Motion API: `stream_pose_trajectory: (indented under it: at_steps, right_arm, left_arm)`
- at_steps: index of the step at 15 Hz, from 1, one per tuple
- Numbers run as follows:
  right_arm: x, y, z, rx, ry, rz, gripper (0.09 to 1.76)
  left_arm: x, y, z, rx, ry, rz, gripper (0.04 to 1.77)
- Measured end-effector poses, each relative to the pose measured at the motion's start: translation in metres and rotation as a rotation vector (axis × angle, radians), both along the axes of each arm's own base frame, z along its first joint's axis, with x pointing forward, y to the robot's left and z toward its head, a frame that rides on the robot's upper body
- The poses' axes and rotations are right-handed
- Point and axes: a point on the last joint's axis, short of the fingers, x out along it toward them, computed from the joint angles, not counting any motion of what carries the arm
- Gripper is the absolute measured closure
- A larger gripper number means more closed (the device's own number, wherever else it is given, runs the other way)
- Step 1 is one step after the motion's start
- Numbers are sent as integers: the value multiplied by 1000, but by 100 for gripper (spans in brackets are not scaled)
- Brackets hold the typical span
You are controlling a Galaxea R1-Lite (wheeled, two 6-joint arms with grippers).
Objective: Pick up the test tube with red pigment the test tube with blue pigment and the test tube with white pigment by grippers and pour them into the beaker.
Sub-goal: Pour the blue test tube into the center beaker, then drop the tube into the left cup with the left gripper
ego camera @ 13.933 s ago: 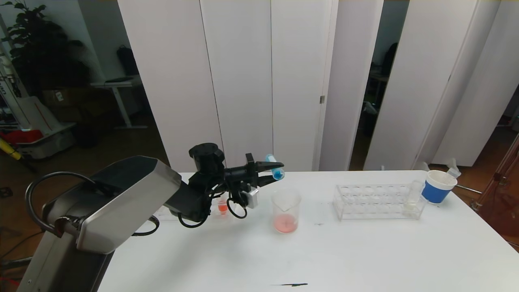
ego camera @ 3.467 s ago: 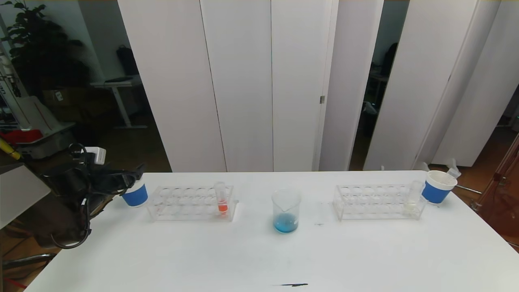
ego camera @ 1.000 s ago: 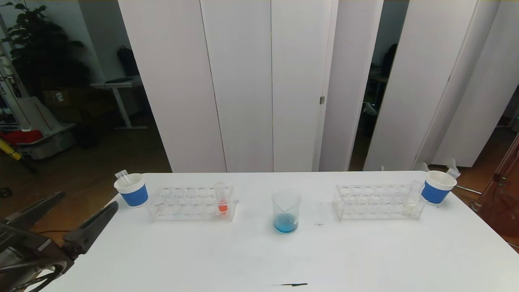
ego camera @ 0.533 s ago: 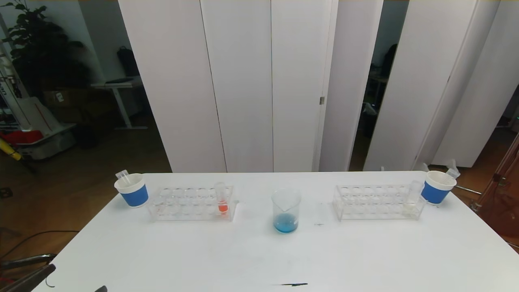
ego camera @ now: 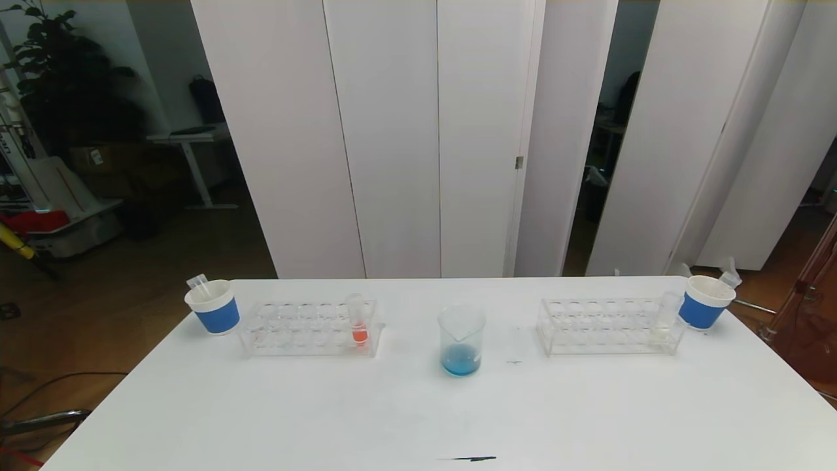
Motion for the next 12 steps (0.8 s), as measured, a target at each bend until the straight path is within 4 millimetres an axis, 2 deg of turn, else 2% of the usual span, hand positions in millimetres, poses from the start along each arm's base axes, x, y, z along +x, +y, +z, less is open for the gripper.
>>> stream_pose_trajectory:
  at_steps: [3, 7, 12]
  right_arm:
    - [0, 0, 0, 0, 0, 0, 10]
    - [0, 0, 0, 0, 0, 0, 10]
    - [0, 0, 0, 0, 0, 0, 10]
  left_arm:
    - [-8, 1, -8, 28, -36, 53, 6]
    - [-10, 5, -15, 140, -87, 240, 6]
    - [-8, 6, -21, 135, -80, 255, 6]
